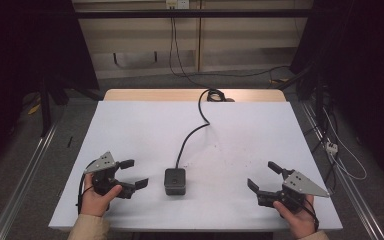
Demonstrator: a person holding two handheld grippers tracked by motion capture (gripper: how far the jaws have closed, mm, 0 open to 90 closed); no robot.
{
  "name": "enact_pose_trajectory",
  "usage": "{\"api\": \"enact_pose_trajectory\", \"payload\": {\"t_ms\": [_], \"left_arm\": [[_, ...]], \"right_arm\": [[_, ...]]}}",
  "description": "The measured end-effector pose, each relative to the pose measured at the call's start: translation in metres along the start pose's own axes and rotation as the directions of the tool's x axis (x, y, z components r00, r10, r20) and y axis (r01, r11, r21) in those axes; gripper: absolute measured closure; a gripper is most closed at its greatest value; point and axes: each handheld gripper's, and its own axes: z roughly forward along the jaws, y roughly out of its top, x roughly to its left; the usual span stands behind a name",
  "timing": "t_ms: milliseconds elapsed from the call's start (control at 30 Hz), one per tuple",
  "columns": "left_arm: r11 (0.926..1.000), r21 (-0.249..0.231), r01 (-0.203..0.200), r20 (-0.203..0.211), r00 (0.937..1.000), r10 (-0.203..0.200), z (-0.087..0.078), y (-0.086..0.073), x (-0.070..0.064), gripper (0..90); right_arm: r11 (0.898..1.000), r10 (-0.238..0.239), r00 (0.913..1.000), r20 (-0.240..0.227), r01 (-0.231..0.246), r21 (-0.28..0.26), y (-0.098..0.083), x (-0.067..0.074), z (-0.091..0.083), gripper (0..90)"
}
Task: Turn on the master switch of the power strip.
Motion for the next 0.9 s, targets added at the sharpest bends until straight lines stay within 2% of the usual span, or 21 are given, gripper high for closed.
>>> {"api": "enact_pose_trajectory", "payload": {"t_ms": [900], "left_arm": [[0.9997, -0.008, 0.023, -0.045, 0.9987, -0.023, -0.012, -0.007, 0.014, 5.1]], "right_arm": [[1.0, -0.001, 1.0, 0.0, 0.001, -0.002, 0.0, 0.0, 0.0, 8.4]]}}
